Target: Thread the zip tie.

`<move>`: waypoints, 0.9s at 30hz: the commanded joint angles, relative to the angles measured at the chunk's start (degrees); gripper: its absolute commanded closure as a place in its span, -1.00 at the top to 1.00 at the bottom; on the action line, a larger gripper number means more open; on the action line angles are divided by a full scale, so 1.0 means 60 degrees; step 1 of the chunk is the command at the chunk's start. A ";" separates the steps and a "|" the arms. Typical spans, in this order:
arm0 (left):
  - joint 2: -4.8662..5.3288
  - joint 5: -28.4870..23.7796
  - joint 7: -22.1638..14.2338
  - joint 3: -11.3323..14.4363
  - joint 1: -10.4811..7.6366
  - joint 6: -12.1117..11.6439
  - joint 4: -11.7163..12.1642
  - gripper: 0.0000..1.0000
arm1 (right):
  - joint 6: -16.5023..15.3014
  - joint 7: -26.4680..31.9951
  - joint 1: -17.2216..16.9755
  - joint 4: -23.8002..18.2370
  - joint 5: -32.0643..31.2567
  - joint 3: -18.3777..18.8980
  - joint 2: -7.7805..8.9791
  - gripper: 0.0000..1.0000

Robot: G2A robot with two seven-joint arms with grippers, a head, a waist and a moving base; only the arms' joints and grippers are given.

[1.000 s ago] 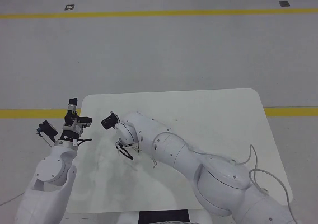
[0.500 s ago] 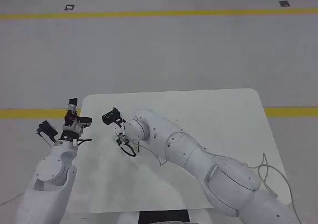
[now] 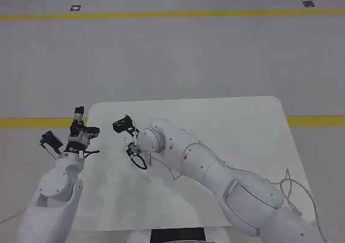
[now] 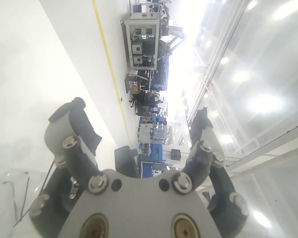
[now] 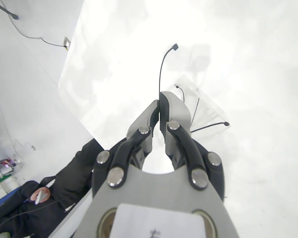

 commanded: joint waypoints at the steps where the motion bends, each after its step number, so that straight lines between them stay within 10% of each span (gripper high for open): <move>1: 0.0000 0.0000 0.0000 0.0000 0.0000 0.0000 0.0000 1.00 | -0.0089 -0.0223 -0.0122 -0.0019 0.0227 0.0318 0.0102 -1.00; 10: 0.0000 0.0000 0.0000 0.0000 0.0000 0.0000 0.0000 1.00 | -0.0724 -0.1198 -0.1094 -0.0818 0.1333 0.2261 0.0881 -1.00; 18: 0.0000 0.0000 0.0000 0.0000 0.0000 0.0000 0.0000 1.00 | -0.0654 -0.2067 -0.2791 -0.2938 0.1549 0.3898 0.1596 -1.00; 27: 0.0000 0.0000 0.0000 0.0000 0.0000 0.0000 0.0000 1.00 | -0.0860 -0.1838 -0.3367 -0.3788 0.1856 0.4230 0.1766 -1.00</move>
